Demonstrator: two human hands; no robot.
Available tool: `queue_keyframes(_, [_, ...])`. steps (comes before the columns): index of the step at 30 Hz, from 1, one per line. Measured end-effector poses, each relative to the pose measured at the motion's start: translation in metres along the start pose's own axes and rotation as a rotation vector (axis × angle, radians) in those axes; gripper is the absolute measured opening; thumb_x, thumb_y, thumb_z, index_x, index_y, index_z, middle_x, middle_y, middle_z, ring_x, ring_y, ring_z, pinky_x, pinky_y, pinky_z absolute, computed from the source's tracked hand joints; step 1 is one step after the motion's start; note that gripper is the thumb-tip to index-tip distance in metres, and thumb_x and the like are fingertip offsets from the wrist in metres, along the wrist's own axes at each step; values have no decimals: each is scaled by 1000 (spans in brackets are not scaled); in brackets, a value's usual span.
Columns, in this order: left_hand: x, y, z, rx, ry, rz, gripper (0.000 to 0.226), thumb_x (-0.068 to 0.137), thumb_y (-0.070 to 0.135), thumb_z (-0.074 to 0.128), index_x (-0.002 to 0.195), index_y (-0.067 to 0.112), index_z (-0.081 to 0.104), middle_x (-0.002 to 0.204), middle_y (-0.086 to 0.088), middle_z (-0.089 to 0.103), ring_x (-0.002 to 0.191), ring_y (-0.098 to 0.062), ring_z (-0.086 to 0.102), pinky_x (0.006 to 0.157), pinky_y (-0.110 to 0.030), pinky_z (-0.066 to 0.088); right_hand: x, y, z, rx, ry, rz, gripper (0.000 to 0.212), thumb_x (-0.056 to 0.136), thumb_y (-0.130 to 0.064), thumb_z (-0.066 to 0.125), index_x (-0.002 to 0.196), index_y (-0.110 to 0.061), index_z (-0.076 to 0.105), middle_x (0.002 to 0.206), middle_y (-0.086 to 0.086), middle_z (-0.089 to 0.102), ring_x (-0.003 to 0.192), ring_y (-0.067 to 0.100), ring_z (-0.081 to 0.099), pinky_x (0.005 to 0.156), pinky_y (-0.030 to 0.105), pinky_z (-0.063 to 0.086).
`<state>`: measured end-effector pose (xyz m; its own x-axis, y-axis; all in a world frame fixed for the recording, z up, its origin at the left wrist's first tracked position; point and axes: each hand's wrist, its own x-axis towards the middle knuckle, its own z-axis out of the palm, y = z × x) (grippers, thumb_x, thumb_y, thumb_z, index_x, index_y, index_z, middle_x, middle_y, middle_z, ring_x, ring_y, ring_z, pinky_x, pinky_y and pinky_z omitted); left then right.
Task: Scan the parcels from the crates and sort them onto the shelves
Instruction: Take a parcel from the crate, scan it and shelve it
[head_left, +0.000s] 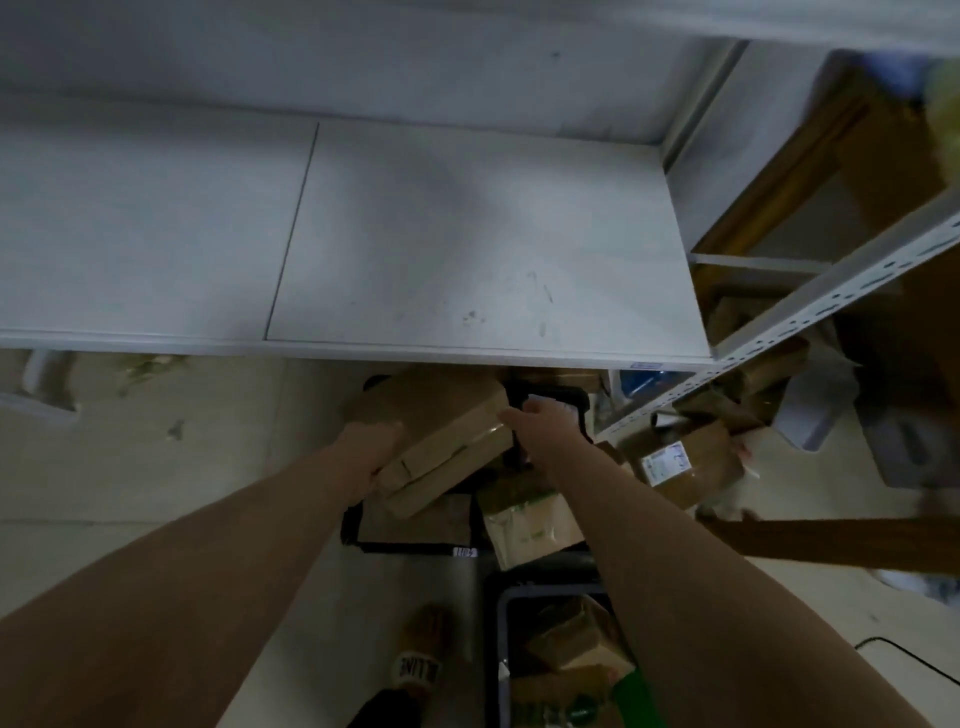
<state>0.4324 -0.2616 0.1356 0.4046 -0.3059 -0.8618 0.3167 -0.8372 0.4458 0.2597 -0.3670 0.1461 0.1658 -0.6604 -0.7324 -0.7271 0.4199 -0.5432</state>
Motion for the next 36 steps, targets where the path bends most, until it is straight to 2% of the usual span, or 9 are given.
queue_keyframes(3, [45,10,4,-26,22,-55,40,108,25,47,137,-2,49,94,-16,56,76,-23,49,67,-30,45,52,-2,13,-17,-16,35,63,101,-36,56,154,-10,34,139,12,52,113,25,52,101,41,50])
queue_keyframes(6, [79,7,-1,-197,166,-133,43,109,13,39,147,-6,38,144,-26,48,131,-39,48,99,-35,42,96,-2,26,-30,-28,40,73,101,-37,57,160,-14,19,156,12,37,137,31,40,108,40,40])
queue_keyframes(8, [96,5,-5,-257,206,-159,45,108,9,38,149,-7,35,155,-24,38,142,-35,40,105,-32,36,116,-2,34,-5,-55,34,74,102,-32,57,160,-14,14,157,11,35,139,29,38,106,35,38])
queue_keyframes(12, [106,-1,0,-347,157,-305,55,103,23,59,148,-3,41,150,-20,46,117,-34,57,92,-43,48,136,9,48,25,-87,55,88,94,-43,62,161,-17,11,156,10,35,133,30,43,111,44,42])
queue_keyframes(16, [81,-3,-2,-309,44,-311,67,101,45,57,150,2,41,149,-20,46,133,-35,48,107,-49,43,129,33,47,-74,-94,151,90,84,-60,53,160,-24,21,154,12,34,132,35,43,107,52,45])
queue_keyframes(22, [19,1,5,-354,4,-232,58,104,44,52,148,6,46,144,-18,51,111,-33,55,107,-47,43,63,58,9,130,-85,243,60,92,-48,60,142,-18,43,121,11,57,97,29,61,68,36,56])
queue_keyframes(27, [-25,-12,9,-410,-89,-152,78,90,68,58,146,14,51,145,-15,53,122,-38,56,99,-55,50,-13,61,-40,306,-1,241,87,91,-63,59,156,-23,17,136,13,46,108,33,57,73,41,55])
queue_keyframes(31, [-80,-16,13,-420,-133,-84,78,80,80,55,129,20,66,127,-16,65,109,-39,64,86,-61,53,-96,67,-89,511,25,182,98,74,-85,58,151,-32,30,147,10,43,123,39,50,93,57,50])
queue_keyframes(36, [-229,-2,26,-474,-208,-21,106,60,97,52,136,23,61,132,-12,62,114,-38,59,97,-62,46,-217,68,-155,578,60,7,89,67,-92,57,137,-38,50,134,0,59,117,31,58,97,57,46])
